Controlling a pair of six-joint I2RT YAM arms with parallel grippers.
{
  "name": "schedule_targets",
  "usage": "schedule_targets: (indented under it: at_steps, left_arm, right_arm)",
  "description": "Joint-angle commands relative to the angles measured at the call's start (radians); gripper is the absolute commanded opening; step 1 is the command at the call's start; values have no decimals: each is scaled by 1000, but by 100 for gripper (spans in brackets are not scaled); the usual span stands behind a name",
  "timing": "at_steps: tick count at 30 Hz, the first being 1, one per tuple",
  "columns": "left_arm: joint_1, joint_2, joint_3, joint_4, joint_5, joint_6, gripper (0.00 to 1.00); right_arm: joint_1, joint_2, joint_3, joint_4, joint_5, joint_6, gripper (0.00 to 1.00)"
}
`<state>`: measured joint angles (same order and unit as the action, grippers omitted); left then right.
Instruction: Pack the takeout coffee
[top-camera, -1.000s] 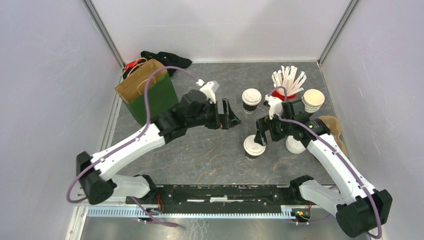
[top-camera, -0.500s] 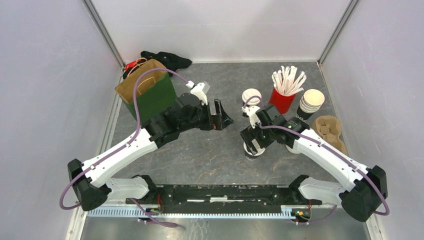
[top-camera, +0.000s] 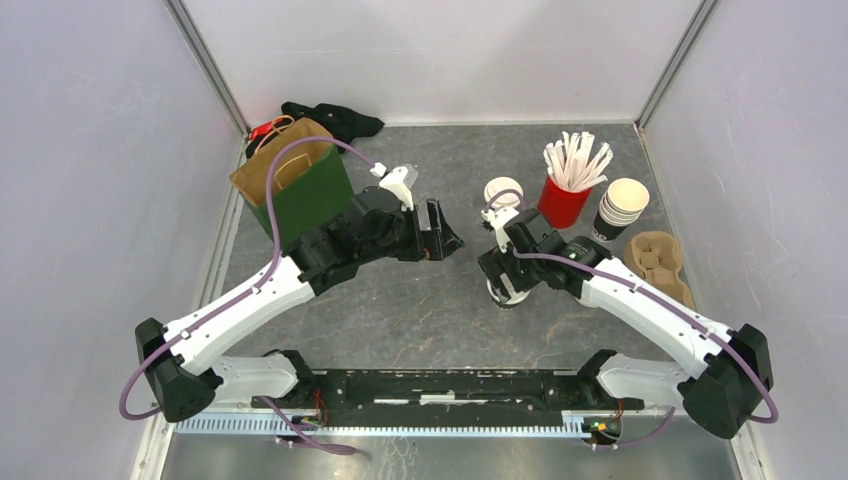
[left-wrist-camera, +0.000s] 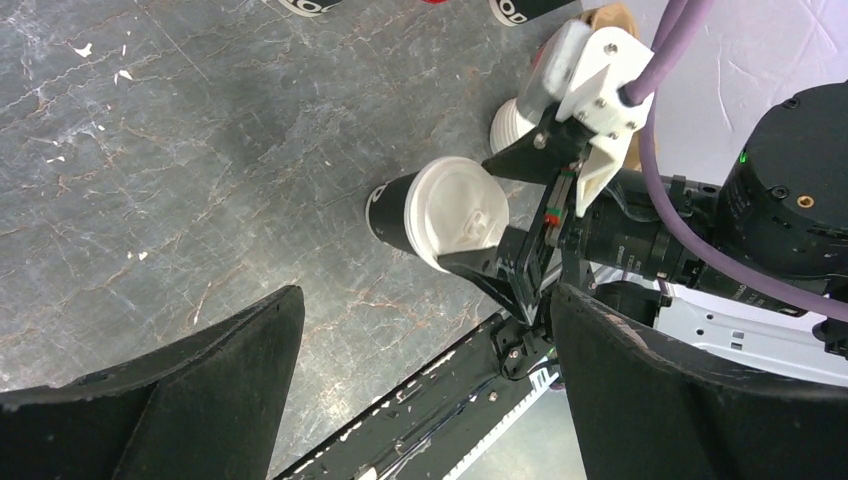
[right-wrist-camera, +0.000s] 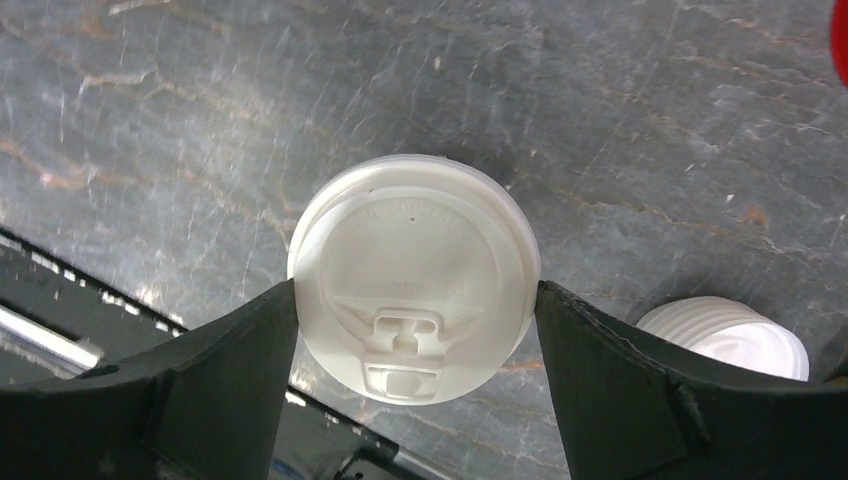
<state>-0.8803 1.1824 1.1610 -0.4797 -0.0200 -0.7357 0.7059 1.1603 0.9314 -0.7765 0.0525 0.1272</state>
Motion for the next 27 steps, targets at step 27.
schedule_targets:
  at_steps: [27]
  left_arm:
    - [46, 23, 119, -88, 5, 113, 99]
  right_arm:
    - [-337, -33, -279, 713, 58, 71, 82]
